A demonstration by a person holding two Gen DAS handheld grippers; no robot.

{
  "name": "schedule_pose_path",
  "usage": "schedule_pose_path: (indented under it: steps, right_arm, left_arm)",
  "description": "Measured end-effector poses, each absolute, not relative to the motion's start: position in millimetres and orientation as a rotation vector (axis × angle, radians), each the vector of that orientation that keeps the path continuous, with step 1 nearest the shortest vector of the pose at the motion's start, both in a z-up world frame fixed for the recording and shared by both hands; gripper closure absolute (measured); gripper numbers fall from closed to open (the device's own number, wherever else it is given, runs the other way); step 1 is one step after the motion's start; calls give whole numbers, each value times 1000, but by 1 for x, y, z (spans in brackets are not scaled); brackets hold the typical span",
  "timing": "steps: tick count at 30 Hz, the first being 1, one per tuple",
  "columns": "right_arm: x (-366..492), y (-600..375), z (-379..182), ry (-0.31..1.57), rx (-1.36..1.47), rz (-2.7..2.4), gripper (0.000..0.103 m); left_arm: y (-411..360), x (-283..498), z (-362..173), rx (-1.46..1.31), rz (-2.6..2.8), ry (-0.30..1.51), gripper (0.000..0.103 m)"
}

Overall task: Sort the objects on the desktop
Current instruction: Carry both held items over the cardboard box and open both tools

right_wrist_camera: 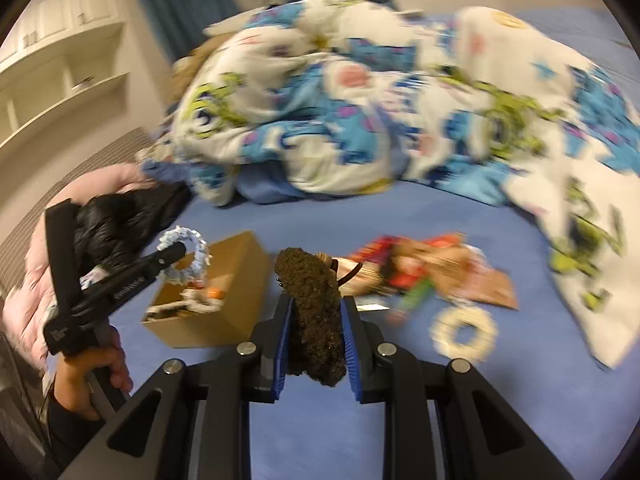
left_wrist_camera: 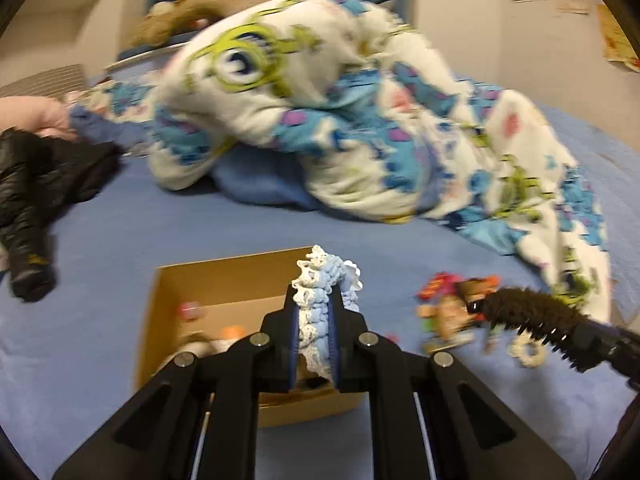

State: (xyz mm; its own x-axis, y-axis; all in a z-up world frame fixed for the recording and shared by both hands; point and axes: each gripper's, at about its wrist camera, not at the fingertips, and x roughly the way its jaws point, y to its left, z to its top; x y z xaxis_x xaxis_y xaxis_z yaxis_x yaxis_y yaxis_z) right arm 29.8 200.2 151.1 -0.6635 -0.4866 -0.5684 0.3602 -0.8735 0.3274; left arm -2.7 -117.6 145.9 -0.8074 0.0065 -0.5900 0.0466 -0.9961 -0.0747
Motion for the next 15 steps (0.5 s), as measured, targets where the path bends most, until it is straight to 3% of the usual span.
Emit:
schedule_pose_path:
  steps: [15]
  right_arm:
    - [-29,15,122,-145,995,-2262,79]
  left_arm:
    - [-175,-6,97,1077,-2783,152,90]
